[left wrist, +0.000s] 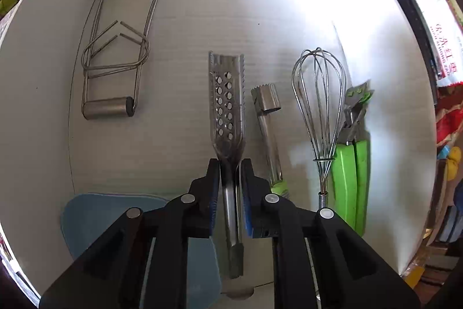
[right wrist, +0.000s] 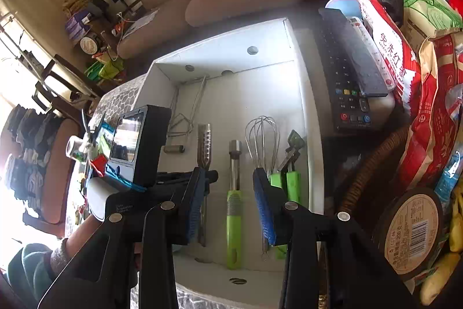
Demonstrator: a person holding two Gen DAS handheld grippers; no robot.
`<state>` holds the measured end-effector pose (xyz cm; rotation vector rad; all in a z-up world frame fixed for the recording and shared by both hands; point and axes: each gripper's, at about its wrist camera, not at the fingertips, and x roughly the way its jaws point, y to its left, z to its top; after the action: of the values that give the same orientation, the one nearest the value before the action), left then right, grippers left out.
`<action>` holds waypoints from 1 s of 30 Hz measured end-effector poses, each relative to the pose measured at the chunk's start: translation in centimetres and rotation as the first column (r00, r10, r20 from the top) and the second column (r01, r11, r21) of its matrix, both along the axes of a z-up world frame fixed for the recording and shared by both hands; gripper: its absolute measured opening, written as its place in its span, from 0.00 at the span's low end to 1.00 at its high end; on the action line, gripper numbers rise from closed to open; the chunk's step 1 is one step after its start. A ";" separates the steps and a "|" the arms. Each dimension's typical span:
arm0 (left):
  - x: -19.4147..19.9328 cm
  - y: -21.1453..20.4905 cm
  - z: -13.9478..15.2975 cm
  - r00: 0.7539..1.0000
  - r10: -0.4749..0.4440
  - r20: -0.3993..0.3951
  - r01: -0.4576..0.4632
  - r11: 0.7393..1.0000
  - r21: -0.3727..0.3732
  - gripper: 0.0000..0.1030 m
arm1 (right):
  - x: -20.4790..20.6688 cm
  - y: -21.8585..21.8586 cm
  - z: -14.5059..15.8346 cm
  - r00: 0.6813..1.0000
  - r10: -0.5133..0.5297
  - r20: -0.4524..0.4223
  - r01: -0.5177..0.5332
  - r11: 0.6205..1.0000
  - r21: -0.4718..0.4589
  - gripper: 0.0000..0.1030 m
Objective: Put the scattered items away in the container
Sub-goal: 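Carry the slotted spatula into the white box with the left tool and lower it, then open the left tool and lift it out of the box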
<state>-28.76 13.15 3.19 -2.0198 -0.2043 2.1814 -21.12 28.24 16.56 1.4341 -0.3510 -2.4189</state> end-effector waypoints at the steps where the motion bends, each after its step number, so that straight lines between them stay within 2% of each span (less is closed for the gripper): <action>1: 0.0 -0.1 -0.1 1.000 -0.002 0.022 0.002 1.000 0.011 0.31 | 0.1 0.0 0.0 1.000 0.000 0.000 0.000 1.000 0.002 0.36; 2: 0.0 -0.2 0.0 1.000 0.001 0.028 -0.002 1.000 0.012 0.43 | 0.2 -0.2 -0.1 1.000 0.004 0.002 -0.004 1.000 0.005 0.36; 5: 0.2 -0.7 1.6 1.000 0.004 0.001 -0.004 1.000 0.016 0.47 | 0.3 -0.6 -0.1 1.000 0.005 0.001 -0.005 1.000 0.025 0.36; 8: 0.6 -1.8 4.5 0.999 0.006 -0.054 -0.003 0.998 0.056 0.59 | 0.6 -0.9 0.0 1.000 -0.003 -0.009 0.004 0.999 0.052 0.36; 9: 0.8 -2.3 5.7 0.996 0.003 -0.086 0.001 0.999 0.051 0.67 | 0.6 -1.0 0.0 1.000 -0.007 -0.011 0.008 0.998 0.057 0.40; 11: 1.7 -3.3 8.0 0.987 -0.007 -0.157 0.010 1.000 0.018 0.77 | 0.9 -1.3 -0.1 1.000 -0.015 -0.012 0.016 0.997 0.076 0.48; 13: 2.6 -4.4 9.5 0.978 -0.022 -0.209 0.020 1.000 -0.010 0.79 | 1.2 -1.8 -0.4 1.000 -0.022 -0.008 0.023 0.995 0.101 0.56; 20: 6.2 -6.7 10.9 0.963 -0.042 -0.266 0.036 0.999 -0.025 0.87 | 3.1 -2.9 -1.0 0.997 -0.073 0.002 0.071 0.976 0.206 0.65; 21: 6.8 -6.8 10.8 0.963 -0.036 -0.268 0.032 0.999 -0.019 0.89 | 3.5 -3.0 -1.0 0.997 -0.077 0.001 0.075 0.976 0.207 0.71; 22: 7.2 -6.8 10.6 0.963 -0.032 -0.268 0.030 0.999 -0.012 0.92 | 3.9 -2.9 -0.9 0.997 -0.083 0.001 0.081 0.977 0.199 0.82; 23: 7.8 -7.0 10.5 0.963 -0.028 -0.268 0.026 1.000 -0.012 0.99 | 4.2 -2.9 -0.8 0.996 -0.090 -0.003 0.089 0.978 0.191 0.88; 24: 8.4 -7.3 10.5 0.962 -0.022 -0.272 0.018 1.000 -0.018 1.00 | 4.6 -2.9 -0.7 0.995 -0.096 -0.006 0.095 0.976 0.194 0.99; 27: 10.5 -8.5 10.8 0.958 0.005 -0.287 -0.005 1.000 0.001 1.00 | 5.9 -3.2 -0.5 0.995 -0.098 -0.010 0.098 0.974 0.205 1.00; 30: 12.4 -9.8 11.5 0.951 0.025 -0.307 -0.029 1.000 -0.011 1.00 | 7.3 -3.7 0.0 0.995 -0.102 -0.018 0.103 0.972 0.212 1.00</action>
<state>-16.33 3.32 14.74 -1.6610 -0.1754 2.4814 -13.80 24.50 16.55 1.5289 -0.1722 -2.6104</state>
